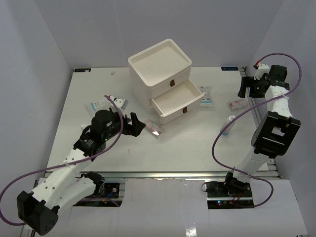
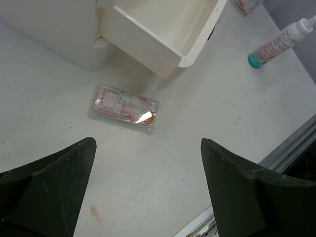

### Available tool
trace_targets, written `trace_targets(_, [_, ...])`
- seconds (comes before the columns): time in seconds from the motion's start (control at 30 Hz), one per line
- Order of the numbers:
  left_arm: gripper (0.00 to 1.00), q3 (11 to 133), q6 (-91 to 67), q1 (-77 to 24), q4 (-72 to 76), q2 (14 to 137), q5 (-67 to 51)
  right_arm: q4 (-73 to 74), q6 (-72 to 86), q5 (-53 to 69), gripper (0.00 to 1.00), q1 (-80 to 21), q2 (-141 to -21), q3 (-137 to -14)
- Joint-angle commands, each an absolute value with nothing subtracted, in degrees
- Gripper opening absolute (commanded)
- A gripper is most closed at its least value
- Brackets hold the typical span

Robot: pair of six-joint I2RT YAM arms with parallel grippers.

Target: Organize the makeup

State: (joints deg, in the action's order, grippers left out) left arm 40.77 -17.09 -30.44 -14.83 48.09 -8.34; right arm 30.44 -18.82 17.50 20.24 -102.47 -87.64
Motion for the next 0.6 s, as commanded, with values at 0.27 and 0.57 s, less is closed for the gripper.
trace_targets(0.27, [0.98, 40.7, -18.2, -30.1, -14.5, 46.9, -9.4, 25.8, 3.0, 2.0, 0.94, 15.6, -104.8, -88.5])
trace_targets(0.57, [0.98, 40.2, -18.6, -30.1, -14.2, 43.7, -10.2, 25.0, 17.0, -6.1, 0.90, 12.1, -107.0, -85.5])
